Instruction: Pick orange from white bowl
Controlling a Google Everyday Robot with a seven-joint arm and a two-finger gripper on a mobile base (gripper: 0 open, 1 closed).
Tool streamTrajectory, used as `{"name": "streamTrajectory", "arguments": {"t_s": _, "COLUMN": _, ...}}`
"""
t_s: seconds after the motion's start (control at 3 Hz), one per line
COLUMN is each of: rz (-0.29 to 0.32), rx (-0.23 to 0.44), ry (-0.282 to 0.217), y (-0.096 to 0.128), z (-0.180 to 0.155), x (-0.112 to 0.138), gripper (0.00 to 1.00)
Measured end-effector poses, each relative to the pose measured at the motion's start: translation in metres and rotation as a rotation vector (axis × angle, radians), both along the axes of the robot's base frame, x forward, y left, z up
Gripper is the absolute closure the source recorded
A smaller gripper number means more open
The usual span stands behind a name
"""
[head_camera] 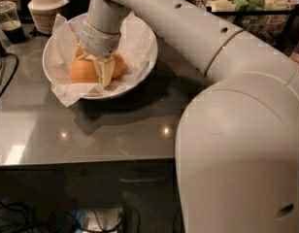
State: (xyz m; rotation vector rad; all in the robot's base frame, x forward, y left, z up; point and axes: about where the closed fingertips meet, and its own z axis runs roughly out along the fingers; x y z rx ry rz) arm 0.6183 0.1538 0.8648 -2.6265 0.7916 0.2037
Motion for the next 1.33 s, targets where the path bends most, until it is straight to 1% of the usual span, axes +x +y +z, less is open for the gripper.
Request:
{"name": "streamTrajectory", "arguments": {"t_s": 0.33, "rz": -0.064, "rx": 0.064, "ry": -0.018, "y": -0.007, "z": 0.021, "x": -0.001, "gripper": 1.00}}
{"name": "streamTrajectory", "arguments": {"t_s": 0.67, "rz": -0.144, "rx": 0.172, "ry": -0.081, "y": -0.024, "z": 0.062, "x": -0.007, "gripper": 1.00}}
{"name": "streamTrajectory", "arguments": {"t_s": 1.0, "rz": -0.238, "rx": 0.277, "ry": -0.140, "y": -0.046, "z": 0.097, "x": -0.011, "gripper": 1.00}}
{"name": "streamTrajectory", "arguments": {"t_s": 1.33, "rz": -0.355, "rx": 0.403, "ry": -0.162, "y": -0.069, "z": 0.125, "x": -0.026, "gripper": 1.00}}
